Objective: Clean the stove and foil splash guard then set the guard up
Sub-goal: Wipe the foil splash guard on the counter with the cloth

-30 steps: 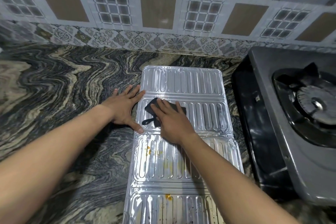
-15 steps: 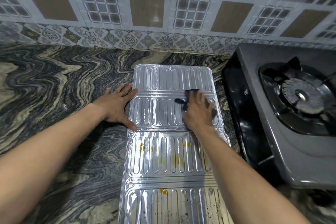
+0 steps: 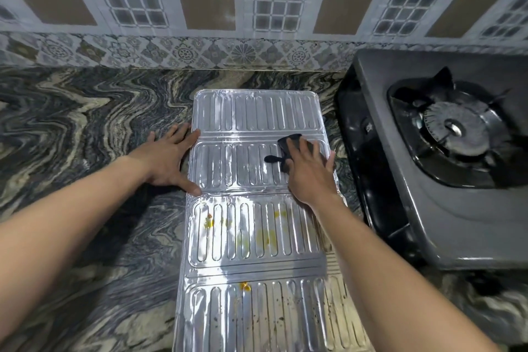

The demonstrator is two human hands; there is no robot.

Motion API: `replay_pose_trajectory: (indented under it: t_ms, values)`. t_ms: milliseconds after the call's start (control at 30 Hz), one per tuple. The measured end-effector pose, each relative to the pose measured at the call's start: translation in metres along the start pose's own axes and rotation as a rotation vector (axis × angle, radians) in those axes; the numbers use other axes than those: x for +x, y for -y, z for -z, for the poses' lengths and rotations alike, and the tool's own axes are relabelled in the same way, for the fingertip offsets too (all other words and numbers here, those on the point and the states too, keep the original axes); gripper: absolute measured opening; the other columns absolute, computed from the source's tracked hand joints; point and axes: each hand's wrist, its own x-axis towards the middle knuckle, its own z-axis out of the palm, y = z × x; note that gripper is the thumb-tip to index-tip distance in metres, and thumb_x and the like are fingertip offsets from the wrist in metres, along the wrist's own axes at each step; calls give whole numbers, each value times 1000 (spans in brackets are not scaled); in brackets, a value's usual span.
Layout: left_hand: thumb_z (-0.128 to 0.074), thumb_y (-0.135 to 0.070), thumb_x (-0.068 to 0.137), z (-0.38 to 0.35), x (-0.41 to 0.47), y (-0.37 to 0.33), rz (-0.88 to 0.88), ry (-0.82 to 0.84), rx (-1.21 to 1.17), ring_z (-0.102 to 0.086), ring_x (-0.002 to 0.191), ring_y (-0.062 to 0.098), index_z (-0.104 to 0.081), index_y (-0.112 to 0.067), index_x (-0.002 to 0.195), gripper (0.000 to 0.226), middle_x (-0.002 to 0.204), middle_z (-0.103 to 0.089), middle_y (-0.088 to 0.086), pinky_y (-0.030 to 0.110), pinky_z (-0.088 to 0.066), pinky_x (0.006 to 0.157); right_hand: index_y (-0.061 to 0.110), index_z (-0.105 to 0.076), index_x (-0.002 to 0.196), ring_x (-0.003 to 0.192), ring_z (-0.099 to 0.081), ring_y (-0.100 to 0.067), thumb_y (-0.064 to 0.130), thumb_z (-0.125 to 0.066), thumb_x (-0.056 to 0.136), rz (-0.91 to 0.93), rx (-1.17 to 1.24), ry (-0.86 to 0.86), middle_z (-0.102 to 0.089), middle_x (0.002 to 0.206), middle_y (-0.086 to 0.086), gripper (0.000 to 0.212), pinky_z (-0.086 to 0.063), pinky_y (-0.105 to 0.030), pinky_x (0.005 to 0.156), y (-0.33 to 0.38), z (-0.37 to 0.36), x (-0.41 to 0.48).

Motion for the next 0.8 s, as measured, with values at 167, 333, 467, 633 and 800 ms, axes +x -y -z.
replay_pose_trajectory:
  t_ms: [167,333,467,633,800]
  values:
    - [-56,-81,73,-16,-18,-11,-65,-98,49,15,152,20,19,-34,155,120,162,24,-1,58,-1,119,30,-3,158,152,9,-32,33,-23,106,-24,-22,-26,0,167,0,55,5,-67,116,-2,-4,-1]
    - [-35,-73,90,-39,-38,-13,-6,-31,27,13,153,18,12,-46,154,84,165,17,-6,58,-1,120,28,-9,158,153,-4,-27,30,-31,105,22,-13,-62,-7,167,-3,57,-4,-56,121,-4,-6,0]
    - [-14,-87,77,-27,-35,-17,57,-11,-87,12,153,15,0,-45,156,90,162,16,-11,56,3,121,27,-18,157,152,-10,-27,22,-41,103,34,42,-81,-14,166,-5,59,-10,-51,120,-4,-3,13]
    - [-35,-88,77,-39,-38,-13,23,-5,57,14,153,19,12,-43,155,102,164,20,-6,58,-1,121,22,-27,155,141,-31,-33,3,-55,90,82,-18,-100,-28,160,-10,73,-32,-46,110,-3,4,16]
    - [-37,-86,79,-40,-39,-13,22,-7,62,14,153,21,13,-42,155,101,164,21,-6,59,0,121,25,-45,145,119,-54,-38,-7,-46,87,96,50,17,-57,132,-14,67,-49,-43,92,-1,30,25]
